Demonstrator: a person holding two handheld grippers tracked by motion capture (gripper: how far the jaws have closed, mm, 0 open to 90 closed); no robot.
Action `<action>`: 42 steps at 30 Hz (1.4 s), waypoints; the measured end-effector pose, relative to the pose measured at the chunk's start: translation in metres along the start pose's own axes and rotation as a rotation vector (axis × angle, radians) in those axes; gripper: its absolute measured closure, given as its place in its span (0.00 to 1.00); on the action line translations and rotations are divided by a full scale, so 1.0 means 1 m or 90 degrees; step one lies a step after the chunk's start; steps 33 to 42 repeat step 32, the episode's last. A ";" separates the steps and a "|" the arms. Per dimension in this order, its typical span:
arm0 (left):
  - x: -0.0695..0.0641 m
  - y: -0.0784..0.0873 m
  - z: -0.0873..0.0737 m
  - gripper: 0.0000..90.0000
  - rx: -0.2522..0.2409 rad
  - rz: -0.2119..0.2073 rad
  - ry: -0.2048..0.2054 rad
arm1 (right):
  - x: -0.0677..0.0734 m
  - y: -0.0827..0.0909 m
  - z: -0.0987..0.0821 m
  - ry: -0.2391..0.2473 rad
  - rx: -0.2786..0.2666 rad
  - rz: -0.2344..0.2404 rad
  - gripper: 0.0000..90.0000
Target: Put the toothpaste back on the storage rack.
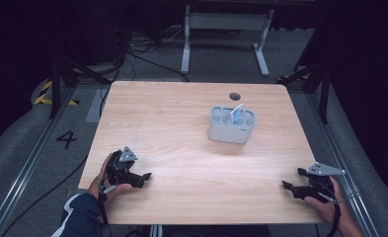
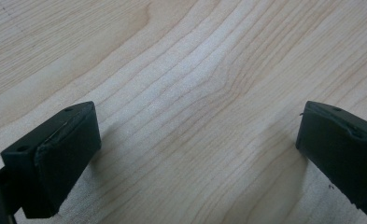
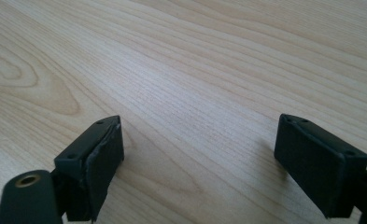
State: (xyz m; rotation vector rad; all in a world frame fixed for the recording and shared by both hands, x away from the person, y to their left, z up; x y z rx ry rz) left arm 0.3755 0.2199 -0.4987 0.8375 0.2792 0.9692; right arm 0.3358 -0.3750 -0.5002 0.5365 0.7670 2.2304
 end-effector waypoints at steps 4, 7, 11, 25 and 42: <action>0.000 0.000 0.000 0.00 -0.001 0.000 -0.003 | 0.000 0.000 0.000 -0.001 0.000 -0.002 0.18; 0.001 0.000 0.001 0.00 -0.001 0.002 -0.010 | 0.000 0.000 0.000 -0.001 0.000 -0.002 0.18; 0.001 0.000 0.001 0.00 -0.001 0.002 -0.010 | 0.000 0.000 0.000 -0.001 0.000 -0.002 0.18; 0.001 -0.001 0.001 0.00 0.000 0.002 -0.010 | 0.000 0.000 0.000 -0.001 0.000 -0.001 0.18; 0.000 0.000 0.001 0.00 0.000 0.003 0.000 | 0.000 0.000 0.000 -0.002 0.000 -0.002 0.18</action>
Point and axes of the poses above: each handheld gripper's, and its own axes: y roughly backward along the jaws, z roughly out of its top, x roughly to its left, the point moved 2 cm from there along -y, roughly forward along the jaws, and after that the axes turned 12 degrees about z, right-handed, at the moved point
